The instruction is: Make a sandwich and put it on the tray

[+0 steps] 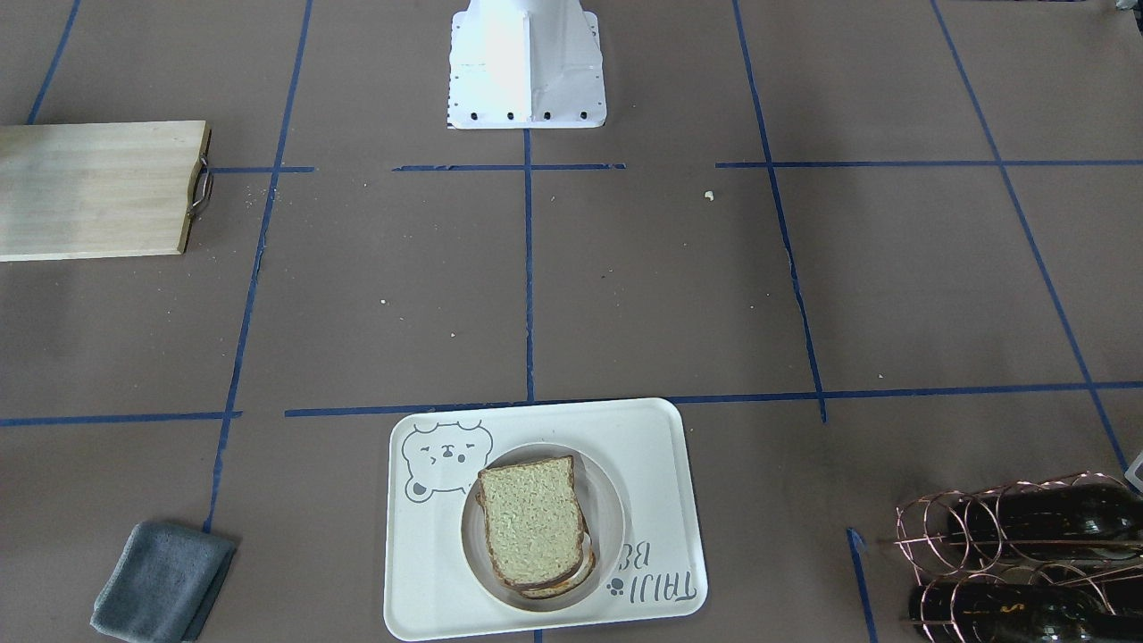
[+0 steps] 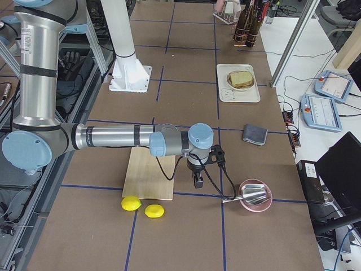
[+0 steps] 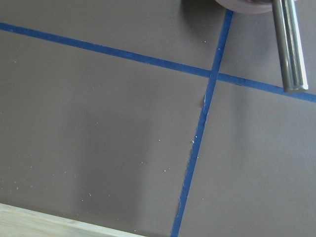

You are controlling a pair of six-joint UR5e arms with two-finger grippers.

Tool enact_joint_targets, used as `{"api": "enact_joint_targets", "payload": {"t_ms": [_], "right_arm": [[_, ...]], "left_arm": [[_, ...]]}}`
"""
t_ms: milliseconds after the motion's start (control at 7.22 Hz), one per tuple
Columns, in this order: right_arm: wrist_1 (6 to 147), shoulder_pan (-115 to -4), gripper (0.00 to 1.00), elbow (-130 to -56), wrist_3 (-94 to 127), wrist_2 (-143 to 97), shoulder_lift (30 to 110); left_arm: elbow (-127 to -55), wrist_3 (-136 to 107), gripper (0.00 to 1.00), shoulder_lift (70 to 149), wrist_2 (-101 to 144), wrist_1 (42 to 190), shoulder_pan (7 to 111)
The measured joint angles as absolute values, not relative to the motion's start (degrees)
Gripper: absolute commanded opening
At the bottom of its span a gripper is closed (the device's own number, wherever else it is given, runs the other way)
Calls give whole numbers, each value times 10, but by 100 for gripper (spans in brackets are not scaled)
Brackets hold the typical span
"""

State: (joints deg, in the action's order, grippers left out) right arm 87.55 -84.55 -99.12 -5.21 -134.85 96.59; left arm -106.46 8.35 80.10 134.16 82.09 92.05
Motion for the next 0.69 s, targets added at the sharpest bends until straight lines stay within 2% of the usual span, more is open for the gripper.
{"api": "enact_joint_targets", "payload": {"t_ms": [692], "right_arm": [[875,-846,100,-992,-50,-1348,966]], "left_arm": [[-1077,84,100,806,1334,821,922]]}}
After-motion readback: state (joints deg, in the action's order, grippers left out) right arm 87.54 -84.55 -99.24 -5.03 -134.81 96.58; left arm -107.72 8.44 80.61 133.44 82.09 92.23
